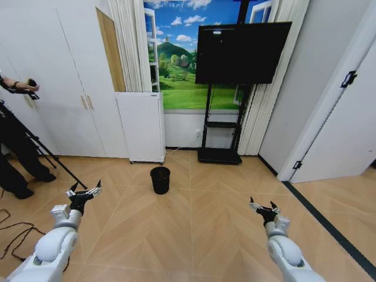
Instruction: Pick up the trash bin and place the garbage on the floor into it.
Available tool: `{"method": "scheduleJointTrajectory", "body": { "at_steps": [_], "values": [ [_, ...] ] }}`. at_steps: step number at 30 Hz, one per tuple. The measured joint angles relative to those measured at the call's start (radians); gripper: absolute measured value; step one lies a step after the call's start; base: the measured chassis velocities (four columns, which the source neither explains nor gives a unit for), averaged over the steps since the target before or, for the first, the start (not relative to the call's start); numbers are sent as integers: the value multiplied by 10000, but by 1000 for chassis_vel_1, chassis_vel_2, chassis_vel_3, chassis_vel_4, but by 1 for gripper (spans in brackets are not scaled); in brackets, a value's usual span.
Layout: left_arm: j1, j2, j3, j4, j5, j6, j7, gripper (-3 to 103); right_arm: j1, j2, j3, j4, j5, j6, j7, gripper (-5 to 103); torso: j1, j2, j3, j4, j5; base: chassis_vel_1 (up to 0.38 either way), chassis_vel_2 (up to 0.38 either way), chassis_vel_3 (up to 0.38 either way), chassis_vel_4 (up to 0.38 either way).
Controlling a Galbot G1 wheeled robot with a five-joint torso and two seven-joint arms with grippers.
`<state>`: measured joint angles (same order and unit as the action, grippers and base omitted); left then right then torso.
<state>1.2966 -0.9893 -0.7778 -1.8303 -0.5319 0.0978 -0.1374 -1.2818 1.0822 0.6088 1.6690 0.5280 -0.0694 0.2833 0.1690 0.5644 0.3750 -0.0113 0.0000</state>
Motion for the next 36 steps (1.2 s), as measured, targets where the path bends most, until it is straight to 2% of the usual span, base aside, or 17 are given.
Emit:
{"method": "scheduleJointTrajectory", "body": {
  "at_steps": [36],
  "values": [
    [0,0,0,0,0,0,0,100,0,1,0,0,0,0,0,100,0,0,0,0,0,0,0,0,0]
  ]
}}
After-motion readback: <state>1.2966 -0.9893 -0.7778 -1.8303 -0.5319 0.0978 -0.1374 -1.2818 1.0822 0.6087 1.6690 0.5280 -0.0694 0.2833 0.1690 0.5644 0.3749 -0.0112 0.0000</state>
